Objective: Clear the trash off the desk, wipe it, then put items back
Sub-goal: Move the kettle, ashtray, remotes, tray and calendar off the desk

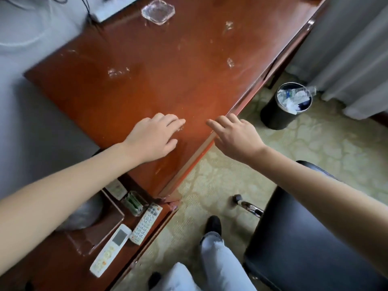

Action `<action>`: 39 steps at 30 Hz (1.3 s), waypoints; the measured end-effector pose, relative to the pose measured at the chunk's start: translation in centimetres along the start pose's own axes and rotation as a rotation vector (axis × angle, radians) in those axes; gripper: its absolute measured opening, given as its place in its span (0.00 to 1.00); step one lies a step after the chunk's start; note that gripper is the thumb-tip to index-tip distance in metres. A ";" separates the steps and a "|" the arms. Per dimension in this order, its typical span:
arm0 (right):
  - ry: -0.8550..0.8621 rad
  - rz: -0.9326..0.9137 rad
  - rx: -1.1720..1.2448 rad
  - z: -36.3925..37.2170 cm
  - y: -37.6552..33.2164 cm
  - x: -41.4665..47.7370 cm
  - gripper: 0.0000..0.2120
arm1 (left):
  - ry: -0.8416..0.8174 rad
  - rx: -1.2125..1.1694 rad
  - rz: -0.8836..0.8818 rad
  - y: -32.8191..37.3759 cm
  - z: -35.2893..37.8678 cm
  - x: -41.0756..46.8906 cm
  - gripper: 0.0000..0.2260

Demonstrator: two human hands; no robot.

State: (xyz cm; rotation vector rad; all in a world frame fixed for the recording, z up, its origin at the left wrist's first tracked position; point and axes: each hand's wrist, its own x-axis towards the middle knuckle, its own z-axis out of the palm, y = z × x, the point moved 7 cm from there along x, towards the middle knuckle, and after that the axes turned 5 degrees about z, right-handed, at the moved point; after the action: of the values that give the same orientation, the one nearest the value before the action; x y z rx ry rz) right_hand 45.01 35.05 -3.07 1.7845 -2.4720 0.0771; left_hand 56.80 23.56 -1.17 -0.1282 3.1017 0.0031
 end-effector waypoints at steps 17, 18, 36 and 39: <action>-0.147 -0.071 -0.017 3.0 14.0 22.1 0.26 | -0.107 -0.114 -0.251 -16.5 0.5 19.1 0.24; -0.160 -0.069 -0.018 3.1 14.8 23.5 0.26 | -0.100 -0.136 -0.292 -17.9 0.4 20.2 0.24; -0.118 -0.157 0.105 7.3 30.2 46.9 0.24 | -0.168 -0.263 -0.993 -37.5 5.7 32.7 0.51; -0.137 -0.151 0.135 8.3 33.8 50.1 0.25 | -0.105 -0.247 -1.027 -37.7 5.3 34.5 0.48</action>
State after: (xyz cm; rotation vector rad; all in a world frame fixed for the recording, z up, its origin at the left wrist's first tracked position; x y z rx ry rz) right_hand -3.09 -2.34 -5.70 2.0928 -2.4658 0.1173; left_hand 25.72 -16.84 -7.75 -1.5936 2.5404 0.3367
